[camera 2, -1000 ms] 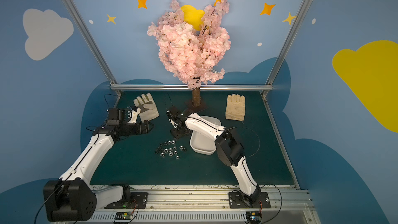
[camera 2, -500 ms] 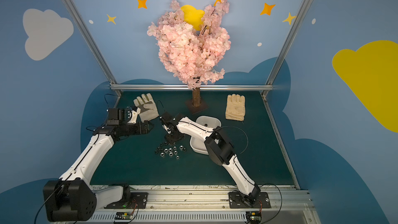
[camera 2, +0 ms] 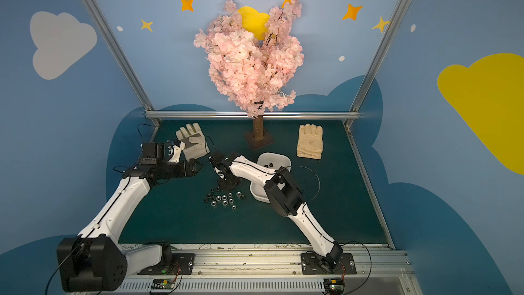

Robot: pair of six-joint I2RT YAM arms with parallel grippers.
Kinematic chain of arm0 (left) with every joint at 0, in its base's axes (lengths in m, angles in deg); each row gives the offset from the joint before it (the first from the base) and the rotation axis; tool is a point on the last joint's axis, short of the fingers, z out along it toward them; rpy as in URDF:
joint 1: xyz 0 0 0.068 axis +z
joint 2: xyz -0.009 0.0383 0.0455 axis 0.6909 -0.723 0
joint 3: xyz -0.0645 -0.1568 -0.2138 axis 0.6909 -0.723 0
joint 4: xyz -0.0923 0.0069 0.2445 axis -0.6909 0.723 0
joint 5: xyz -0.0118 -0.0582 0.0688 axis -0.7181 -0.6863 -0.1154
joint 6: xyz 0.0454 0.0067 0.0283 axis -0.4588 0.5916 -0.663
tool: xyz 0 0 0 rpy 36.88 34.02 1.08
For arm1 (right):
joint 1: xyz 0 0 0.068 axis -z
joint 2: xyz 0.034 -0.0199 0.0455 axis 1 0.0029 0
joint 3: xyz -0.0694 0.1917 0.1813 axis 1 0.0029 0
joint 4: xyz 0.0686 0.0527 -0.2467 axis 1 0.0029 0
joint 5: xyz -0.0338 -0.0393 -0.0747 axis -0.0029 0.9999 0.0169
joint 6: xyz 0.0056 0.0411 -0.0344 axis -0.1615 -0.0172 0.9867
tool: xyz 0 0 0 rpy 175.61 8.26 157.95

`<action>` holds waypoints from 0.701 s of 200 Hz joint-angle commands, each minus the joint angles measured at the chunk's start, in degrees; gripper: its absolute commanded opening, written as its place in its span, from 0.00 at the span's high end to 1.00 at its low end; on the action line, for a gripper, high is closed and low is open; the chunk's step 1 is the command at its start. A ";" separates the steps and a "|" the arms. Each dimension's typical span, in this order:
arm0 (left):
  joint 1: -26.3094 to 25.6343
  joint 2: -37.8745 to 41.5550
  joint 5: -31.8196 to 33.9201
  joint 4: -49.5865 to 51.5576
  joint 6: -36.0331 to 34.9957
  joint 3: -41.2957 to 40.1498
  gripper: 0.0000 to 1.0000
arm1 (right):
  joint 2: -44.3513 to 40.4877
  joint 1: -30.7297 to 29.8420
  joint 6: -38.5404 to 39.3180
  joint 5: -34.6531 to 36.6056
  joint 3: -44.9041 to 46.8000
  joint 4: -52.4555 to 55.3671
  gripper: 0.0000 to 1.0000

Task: Put the nuts on the desktop into the storage box
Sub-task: Pick up the nut from the center of the board, then place the nut in the storage box.

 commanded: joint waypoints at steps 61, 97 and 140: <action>-0.13 0.80 0.19 -0.28 -0.37 -0.19 0.00 | -15.70 7.80 -5.56 2.34 11.88 -7.24 0.84; -0.08 0.98 0.10 -0.23 -0.37 -0.14 0.00 | -22.79 15.63 -7.78 2.63 20.72 -9.11 0.84; -0.17 0.83 0.21 -0.31 -0.39 -0.14 0.00 | -25.82 22.50 -8.51 2.25 28.01 -9.33 0.84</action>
